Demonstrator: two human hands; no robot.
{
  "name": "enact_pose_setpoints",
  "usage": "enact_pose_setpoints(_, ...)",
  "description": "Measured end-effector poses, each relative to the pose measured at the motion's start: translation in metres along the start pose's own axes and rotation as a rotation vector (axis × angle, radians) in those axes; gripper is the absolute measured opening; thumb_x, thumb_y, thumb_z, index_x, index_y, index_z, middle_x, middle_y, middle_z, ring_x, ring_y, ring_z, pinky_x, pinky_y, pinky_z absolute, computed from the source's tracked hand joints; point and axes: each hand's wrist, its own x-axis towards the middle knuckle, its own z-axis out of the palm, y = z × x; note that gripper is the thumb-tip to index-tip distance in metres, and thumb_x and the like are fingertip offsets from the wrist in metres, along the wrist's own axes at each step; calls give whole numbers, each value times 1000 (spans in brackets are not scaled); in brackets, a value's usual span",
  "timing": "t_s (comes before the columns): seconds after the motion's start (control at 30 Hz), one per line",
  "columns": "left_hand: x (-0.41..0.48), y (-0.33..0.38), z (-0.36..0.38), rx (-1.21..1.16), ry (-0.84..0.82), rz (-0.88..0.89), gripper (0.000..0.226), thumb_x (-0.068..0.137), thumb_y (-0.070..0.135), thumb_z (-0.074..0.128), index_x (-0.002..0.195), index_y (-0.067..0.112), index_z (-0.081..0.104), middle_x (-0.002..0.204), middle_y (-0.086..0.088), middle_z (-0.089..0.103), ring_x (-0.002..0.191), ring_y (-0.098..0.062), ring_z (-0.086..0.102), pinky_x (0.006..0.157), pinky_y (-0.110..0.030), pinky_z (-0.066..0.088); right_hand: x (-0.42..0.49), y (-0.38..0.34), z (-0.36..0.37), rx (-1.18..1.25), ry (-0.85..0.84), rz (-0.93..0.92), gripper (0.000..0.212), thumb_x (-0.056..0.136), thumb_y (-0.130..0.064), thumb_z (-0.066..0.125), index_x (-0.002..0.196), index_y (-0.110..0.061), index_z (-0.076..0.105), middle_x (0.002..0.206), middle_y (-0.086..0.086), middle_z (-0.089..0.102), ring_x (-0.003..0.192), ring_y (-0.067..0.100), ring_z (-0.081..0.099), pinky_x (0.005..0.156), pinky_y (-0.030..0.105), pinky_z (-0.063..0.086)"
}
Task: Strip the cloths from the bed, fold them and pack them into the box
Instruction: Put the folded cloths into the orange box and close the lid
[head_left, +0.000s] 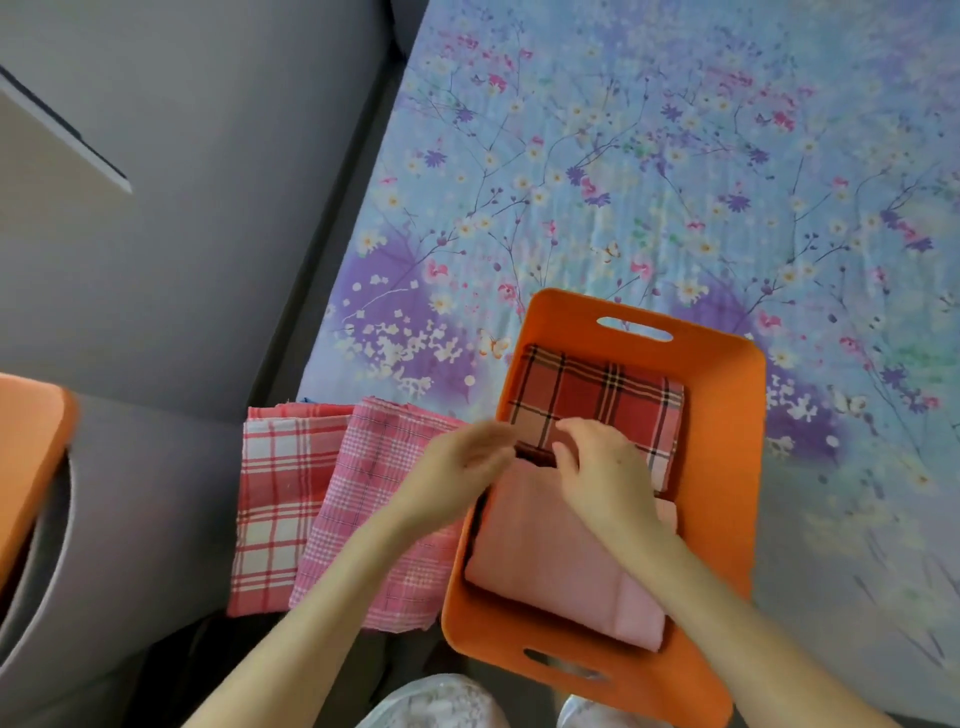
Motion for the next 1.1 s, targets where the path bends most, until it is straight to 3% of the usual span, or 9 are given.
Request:
enact_pose_setpoints(0.07,-5,-17,-32,-79,244,-73,25,94,23,56,118,19,62,109,11,65,95,3,59,78,-4,43,23,-41,2,126,17,-119,27,88,-9,59,114,-4,64,107,13,67,100,33,60,86,40,48)
enact_pose_setpoints(0.17,-13,-55,-66,-125,499,-243,19,95,23,54,111,18,63,106,8,64,96,-8,60,79,-17,47,63,-90,32,99,-263,-217,50,91,-16,55,138,-4,44,134,16,51,124,32,48,99,34,37)
enact_pose_setpoints(0.3,-32,-95,-92,-234,704,-414,15,96,19,51,105,18,63,99,8,61,87,-8,60,65,-13,44,113,-107,99,-70,-729,28,76,84,-21,63,147,-7,23,139,14,46,121,30,50,90,34,44)
enact_pose_setpoints(0.5,-53,-142,-115,-268,814,-483,15,96,18,50,105,21,62,98,10,59,83,-3,57,69,-15,43,127,-98,133,-125,-1042,316,56,88,-18,65,136,-1,42,140,12,46,124,29,48,103,34,40)
enact_pose_setpoints(0.7,-66,-165,-114,-294,816,-499,17,96,17,49,107,18,62,100,7,60,79,-2,57,62,-12,38,118,-103,144,-353,-849,328,71,71,-39,80,127,-6,52,129,8,56,118,28,55,96,33,45)
enact_pose_setpoints(0.8,-77,-175,-101,-327,800,-518,17,96,16,50,106,18,63,100,7,62,83,-2,58,66,-13,40,100,-108,141,-474,-633,212,39,76,-35,75,104,-13,58,116,5,62,111,26,59,85,31,46)
enact_pose_setpoints(0.9,-90,-188,-85,-354,766,-574,16,95,17,52,106,20,63,106,4,64,95,-12,60,81,-26,47,83,-109,144,-432,-474,156,19,81,-27,67,91,-15,56,101,3,65,100,24,63,88,31,47)
enact_pose_setpoints(1.0,-103,-198,-69,-444,754,-639,13,94,18,54,100,24,63,107,-1,66,98,-20,63,89,-43,52,80,-109,137,-199,-528,313,27,70,-25,74,86,-12,56,91,4,65,94,25,64,82,31,48)
enact_pose_setpoints(1.1,-115,-202,-55,-522,743,-703,11,92,15,55,95,23,63,108,-5,66,99,-23,62,91,-46,51,83,-116,121,146,-731,433,37,63,-24,82,93,-10,64,99,6,69,90,24,65,87,36,53)
